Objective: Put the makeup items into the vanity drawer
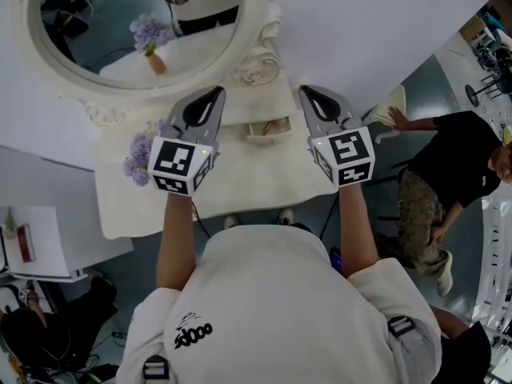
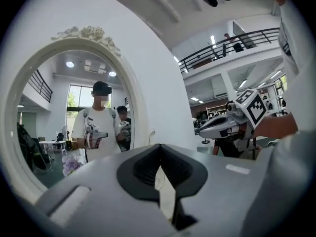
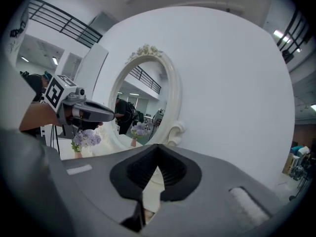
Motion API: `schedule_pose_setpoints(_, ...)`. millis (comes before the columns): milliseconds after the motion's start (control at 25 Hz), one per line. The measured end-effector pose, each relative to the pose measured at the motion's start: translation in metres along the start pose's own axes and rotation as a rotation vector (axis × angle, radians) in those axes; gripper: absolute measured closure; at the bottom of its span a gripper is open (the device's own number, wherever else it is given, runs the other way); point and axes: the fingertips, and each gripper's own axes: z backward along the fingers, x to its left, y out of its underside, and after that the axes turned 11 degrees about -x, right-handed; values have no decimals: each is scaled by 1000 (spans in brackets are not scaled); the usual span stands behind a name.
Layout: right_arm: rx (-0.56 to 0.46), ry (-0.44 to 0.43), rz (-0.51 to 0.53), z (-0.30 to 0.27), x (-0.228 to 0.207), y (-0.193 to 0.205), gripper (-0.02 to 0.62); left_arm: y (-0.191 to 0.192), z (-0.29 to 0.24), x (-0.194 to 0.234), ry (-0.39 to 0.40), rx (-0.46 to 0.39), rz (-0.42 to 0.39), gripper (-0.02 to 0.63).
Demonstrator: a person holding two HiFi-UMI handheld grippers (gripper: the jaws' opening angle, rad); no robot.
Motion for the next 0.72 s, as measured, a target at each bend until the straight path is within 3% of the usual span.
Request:
schedule_pose_setpoints(240,-96,-13,57,6,2,-47,594,-44,3,2,-20,-71,-103,588)
schedule_pose_setpoints(720,-110,-23,67,6,5,-55,594,-63,8,-2,-3,-114,-119,588)
